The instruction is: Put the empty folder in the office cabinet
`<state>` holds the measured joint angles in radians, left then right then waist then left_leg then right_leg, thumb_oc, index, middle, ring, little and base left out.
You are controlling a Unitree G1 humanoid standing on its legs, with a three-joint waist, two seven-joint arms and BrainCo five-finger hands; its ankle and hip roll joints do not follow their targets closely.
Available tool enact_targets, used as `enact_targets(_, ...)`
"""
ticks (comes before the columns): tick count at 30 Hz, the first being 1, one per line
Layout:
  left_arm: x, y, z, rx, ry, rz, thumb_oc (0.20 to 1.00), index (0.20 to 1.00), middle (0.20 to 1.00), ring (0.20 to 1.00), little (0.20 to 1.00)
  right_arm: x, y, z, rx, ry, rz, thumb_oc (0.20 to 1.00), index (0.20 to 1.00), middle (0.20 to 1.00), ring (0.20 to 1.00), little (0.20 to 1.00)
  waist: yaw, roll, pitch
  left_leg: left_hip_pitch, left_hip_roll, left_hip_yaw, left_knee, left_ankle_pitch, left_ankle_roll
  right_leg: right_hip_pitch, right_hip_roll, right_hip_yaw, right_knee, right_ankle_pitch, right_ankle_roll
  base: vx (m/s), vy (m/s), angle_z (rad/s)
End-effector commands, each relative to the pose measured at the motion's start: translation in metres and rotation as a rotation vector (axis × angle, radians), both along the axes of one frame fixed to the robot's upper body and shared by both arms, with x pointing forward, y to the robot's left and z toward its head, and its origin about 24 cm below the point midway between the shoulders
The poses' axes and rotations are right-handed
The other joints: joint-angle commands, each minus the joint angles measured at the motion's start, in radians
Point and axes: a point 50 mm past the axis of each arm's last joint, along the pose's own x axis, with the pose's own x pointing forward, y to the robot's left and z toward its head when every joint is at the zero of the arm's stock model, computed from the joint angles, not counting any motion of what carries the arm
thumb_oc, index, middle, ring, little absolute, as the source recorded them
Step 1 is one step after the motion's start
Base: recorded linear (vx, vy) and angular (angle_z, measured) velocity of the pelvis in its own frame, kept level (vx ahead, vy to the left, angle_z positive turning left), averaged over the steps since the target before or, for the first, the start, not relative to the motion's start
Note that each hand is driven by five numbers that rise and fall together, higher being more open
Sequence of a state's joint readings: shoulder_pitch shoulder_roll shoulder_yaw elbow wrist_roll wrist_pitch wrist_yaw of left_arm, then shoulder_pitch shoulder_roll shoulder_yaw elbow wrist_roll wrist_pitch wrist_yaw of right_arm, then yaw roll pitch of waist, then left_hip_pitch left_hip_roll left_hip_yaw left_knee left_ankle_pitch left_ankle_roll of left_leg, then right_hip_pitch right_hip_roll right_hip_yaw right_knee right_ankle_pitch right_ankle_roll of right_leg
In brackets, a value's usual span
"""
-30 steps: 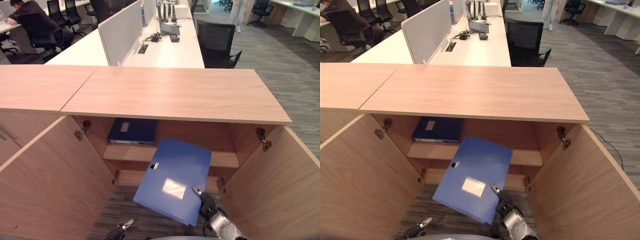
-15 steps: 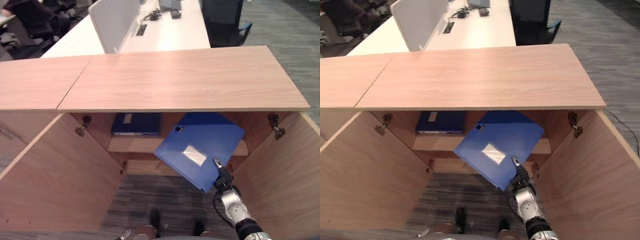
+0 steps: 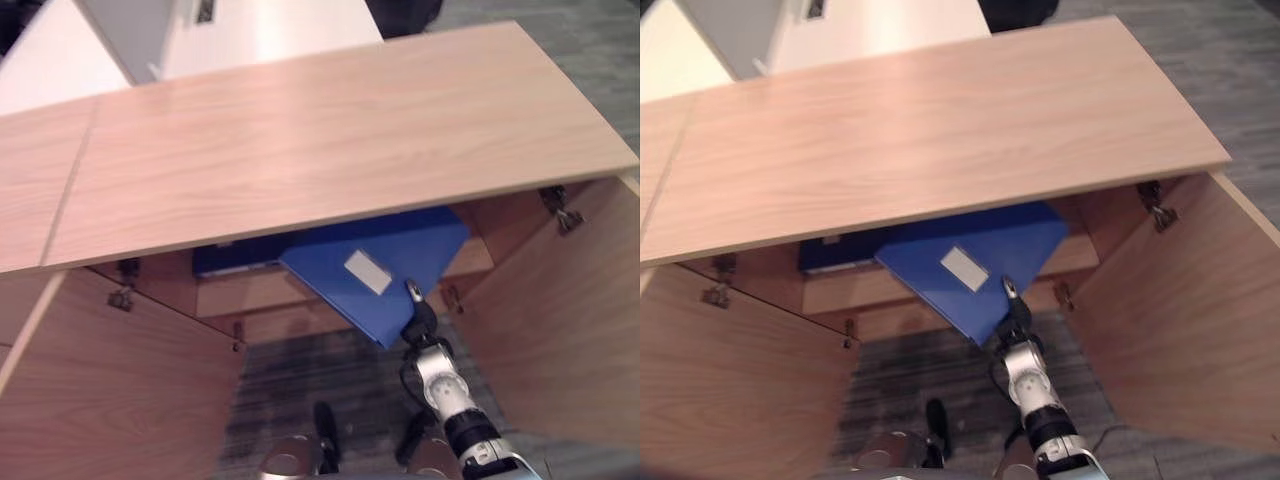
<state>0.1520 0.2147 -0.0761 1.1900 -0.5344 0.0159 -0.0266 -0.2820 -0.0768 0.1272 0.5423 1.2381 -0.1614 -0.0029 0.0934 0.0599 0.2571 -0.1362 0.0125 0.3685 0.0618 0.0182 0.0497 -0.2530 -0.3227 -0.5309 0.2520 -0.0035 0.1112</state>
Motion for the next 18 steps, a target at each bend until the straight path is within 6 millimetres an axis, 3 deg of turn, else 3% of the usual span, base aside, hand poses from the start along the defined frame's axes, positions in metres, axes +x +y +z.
enact_targets(1, 0.007, 0.003, 0.002, 0.027, -0.029, 0.001, 1.000, 1.000, 1.000, 1.000, 1.000, 0.036, 0.003, 0.079, 0.050, -0.312, -0.047, 0.200, 0.200, 0.200, 0.200, 0.200, 0.013, 0.012, 0.074, -0.177, 0.034, -0.103, 0.214, -0.125, -0.020, -0.039, -0.001, 0.012, 0.046, 0.023, 0.014, -0.06, -0.040, 0.12)
enact_targets(2, 0.008, 0.003, 0.002, 0.027, -0.031, 0.000, 1.000, 1.000, 1.000, 1.000, 1.000, 0.036, 0.003, 0.080, 0.050, -0.314, -0.048, 0.200, 0.200, 0.200, 0.200, 0.200, 0.013, 0.012, 0.070, -0.187, 0.035, -0.105, 0.223, -0.129, -0.019, -0.047, -0.002, 0.012, 0.052, 0.020, 0.014, -0.02, -0.075, 0.17)
enact_targets(3, 0.012, 0.002, 0.002, 0.024, -0.046, -0.016, 1.000, 1.000, 1.000, 1.000, 1.000, 0.043, 0.003, 0.100, 0.062, -0.380, -0.059, 0.200, 0.200, 0.200, 0.200, 0.200, 0.014, 0.014, 0.071, -0.244, 0.048, -0.121, 0.294, -0.155, -0.017, -0.086, -0.021, 0.009, 0.108, -0.005, 0.008, 0.00, -0.073, 0.10)
enact_targets(5, 0.014, 0.003, 0.003, 0.029, -0.052, -0.025, 1.000, 1.000, 1.000, 1.000, 1.000, 0.049, 0.001, 0.121, 0.069, -0.450, -0.086, 0.200, 0.200, 0.200, 0.200, 0.200, 0.017, 0.016, 0.071, -0.293, 0.054, -0.132, 0.354, -0.179, -0.017, -0.124, -0.040, 0.016, 0.168, -0.033, 0.004, 0.00, -0.063, 0.16)
enact_targets(6, 0.014, 0.003, 0.003, 0.029, -0.053, -0.025, 1.000, 1.000, 1.000, 1.000, 1.000, 0.049, 0.001, 0.122, 0.069, -0.450, -0.087, 0.200, 0.200, 0.200, 0.200, 0.200, 0.017, 0.016, 0.069, -0.300, 0.055, -0.133, 0.360, -0.182, -0.017, -0.130, -0.042, 0.017, 0.174, -0.036, 0.003, 0.00, -0.044, 0.18)
enact_targets(7, 0.016, 0.006, 0.004, 0.042, -0.058, -0.035, 1.000, 1.000, 1.000, 1.000, 1.000, 0.056, -0.007, 0.146, 0.070, -0.522, -0.134, 0.200, 0.200, 0.200, 0.200, 0.200, 0.022, 0.020, 0.076, -0.349, 0.065, -0.140, 0.430, -0.210, -0.015, -0.172, -0.062, 0.025, 0.249, -0.068, -0.003, 0.01, -0.036, 0.20)
enact_targets(10, 0.018, 0.008, 0.005, 0.051, -0.059, -0.052, 1.000, 1.000, 1.000, 1.000, 1.000, 0.059, -0.012, 0.165, 0.085, -0.577, -0.171, 0.200, 0.200, 0.200, 0.200, 0.200, 0.027, 0.024, 0.077, -0.406, 0.074, -0.148, 0.509, -0.241, -0.014, -0.223, -0.078, 0.037, 0.328, -0.109, -0.010, 0.01, -0.032, 0.15)
enact_targets(16, 0.019, 0.016, 0.008, 0.083, -0.063, -0.087, 1.000, 1.000, 1.000, 1.000, 1.000, 0.078, -0.049, 0.222, 0.079, -0.637, -0.359, 0.200, 0.200, 0.200, 0.200, 0.200, 0.048, 0.035, 0.083, -0.542, 0.092, -0.179, 0.706, -0.311, -0.019, -0.329, -0.126, 0.049, 0.524, -0.222, -0.029, 0.00, -0.028, 0.14)
enact_targets(18, 0.022, 0.023, 0.011, 0.100, -0.082, -0.090, 1.000, 1.000, 1.000, 1.000, 1.000, 0.087, -0.066, 0.250, 0.055, -0.643, -0.427, 0.200, 0.200, 0.200, 0.200, 0.200, 0.063, 0.034, 0.088, -0.603, 0.096, -0.200, 0.780, -0.336, -0.026, -0.365, -0.147, 0.050, 0.592, -0.263, -0.040, -0.01, -0.055, 0.15)
